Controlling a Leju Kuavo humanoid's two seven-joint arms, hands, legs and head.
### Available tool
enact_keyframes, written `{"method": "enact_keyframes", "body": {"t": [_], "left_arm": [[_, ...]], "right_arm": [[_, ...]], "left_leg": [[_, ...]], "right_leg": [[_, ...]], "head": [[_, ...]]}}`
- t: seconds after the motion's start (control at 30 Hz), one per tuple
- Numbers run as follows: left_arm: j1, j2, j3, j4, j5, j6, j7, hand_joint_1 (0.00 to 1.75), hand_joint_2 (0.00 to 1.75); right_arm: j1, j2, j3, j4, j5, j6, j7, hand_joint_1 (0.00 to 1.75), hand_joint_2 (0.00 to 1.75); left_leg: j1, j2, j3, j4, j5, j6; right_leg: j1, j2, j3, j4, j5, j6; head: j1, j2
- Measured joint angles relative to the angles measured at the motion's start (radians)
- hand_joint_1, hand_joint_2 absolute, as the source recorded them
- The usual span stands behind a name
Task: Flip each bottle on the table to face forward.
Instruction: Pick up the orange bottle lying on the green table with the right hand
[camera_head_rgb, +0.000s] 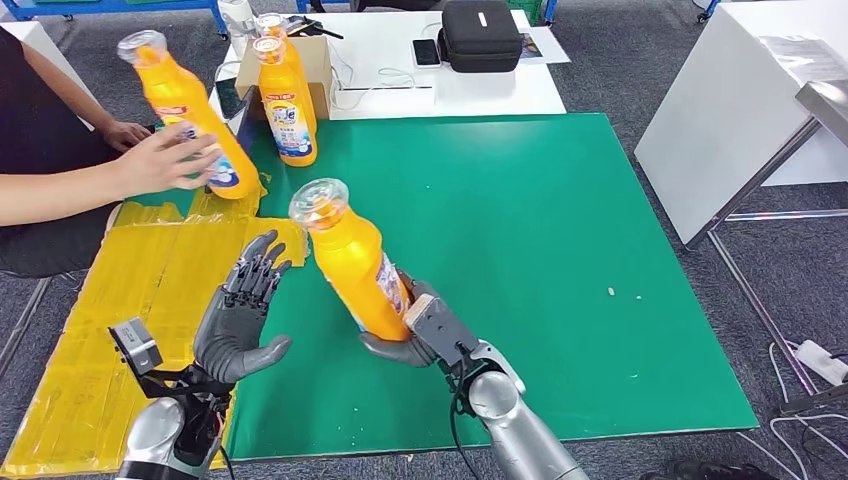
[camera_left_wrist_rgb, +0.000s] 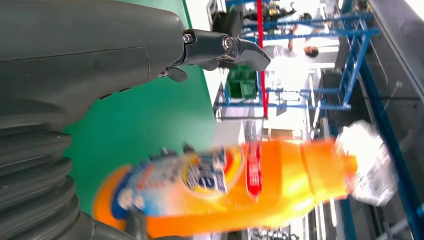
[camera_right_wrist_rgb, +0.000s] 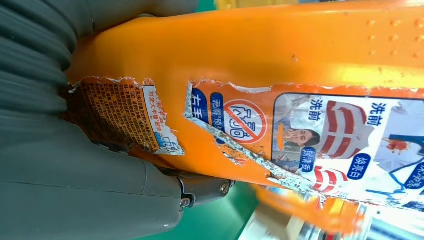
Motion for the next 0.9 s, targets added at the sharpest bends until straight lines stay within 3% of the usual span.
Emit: {"method": "enact_keyframes", "body": {"t": [0.53,0.9], "left_arm": [[0.011,0.000,-0.075,-0.014,0.013,0.002,0.015,0.00,1.75],[0.016,0.021,-0.100,-0.015,0.036,0.012,0.038,0.01,1.75]], "right_arm": [[-0.032,0.082,0.151,0.099,0.030,-0.014,0.003,1.75,1.75],[-0.065,0.132,0.267,0.285,0.035,-0.041,-0.005,1.75,1.75]], "left_leg": [[0.000,0.000,0.000,0.000,0.000,0.000],[0.000,0.000,0.000,0.000,0.000,0.000]], "right_leg": [[0.000,0.000,-0.001,0.000,0.000,0.000],[0.000,0.000,-0.001,0.000,0.000,0.000]], "head": [[0.000,0.000],[0.000,0.000]]}}
